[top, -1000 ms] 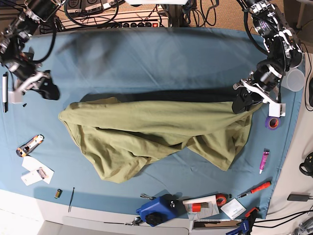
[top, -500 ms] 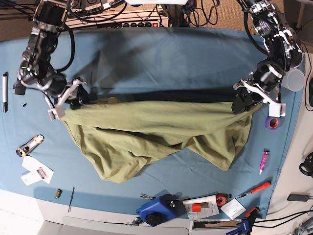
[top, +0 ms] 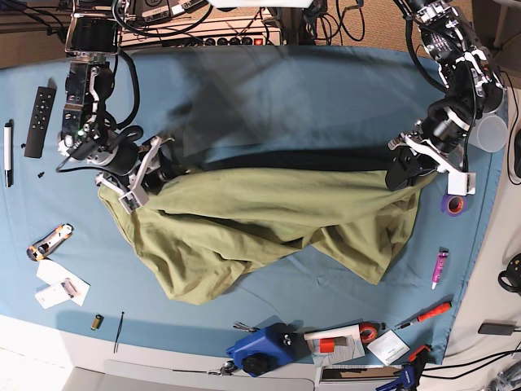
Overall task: Layout the t-shirt on the table in an organized manner, then fold the t-shirt properly
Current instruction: 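Raise the right gripper away from the shirt and reposition it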
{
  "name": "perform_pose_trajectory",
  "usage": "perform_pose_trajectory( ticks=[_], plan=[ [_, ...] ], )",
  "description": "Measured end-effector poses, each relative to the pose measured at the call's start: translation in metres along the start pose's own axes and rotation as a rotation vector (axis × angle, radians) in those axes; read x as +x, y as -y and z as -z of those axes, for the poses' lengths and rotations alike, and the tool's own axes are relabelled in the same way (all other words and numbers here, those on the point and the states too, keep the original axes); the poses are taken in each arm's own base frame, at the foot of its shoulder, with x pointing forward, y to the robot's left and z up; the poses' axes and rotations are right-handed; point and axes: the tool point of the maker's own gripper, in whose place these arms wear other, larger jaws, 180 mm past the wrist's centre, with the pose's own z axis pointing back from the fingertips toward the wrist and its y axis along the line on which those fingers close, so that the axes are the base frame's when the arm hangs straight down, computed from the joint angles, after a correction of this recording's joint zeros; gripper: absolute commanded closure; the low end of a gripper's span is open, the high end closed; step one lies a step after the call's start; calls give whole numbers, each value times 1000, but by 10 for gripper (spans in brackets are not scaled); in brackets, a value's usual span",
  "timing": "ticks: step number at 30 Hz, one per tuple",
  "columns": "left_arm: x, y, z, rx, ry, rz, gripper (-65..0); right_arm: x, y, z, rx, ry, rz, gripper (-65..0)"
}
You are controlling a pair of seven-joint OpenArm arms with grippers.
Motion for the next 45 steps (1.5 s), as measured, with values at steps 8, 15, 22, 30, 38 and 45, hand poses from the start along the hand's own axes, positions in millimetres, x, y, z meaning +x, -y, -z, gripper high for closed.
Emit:
perform_pose_trajectory(
  ticks=[8, 15, 22, 30, 38, 45],
  plan=[
    [0, 0, 0, 0, 0, 0, 0, 3, 5, 0, -25, 17, 10, 0],
    [0, 0, 0, 0, 0, 0, 0, 32, 20, -9, -37, 111, 102, 0],
    [0, 0, 0, 0, 0, 0, 0, 62, 50, -55, -55, 271, 161, 0],
    [0, 2, 0, -14, 0, 27, 0, 24, 68, -86, -83, 307, 329, 0],
    [0, 2, 0, -13, 0, 27, 0, -41, 83, -110, -196, 212, 425, 0],
    [0, 2, 0, -13, 0, 27, 0, -59, 69, -101, -162, 117, 422, -199]
  ],
)
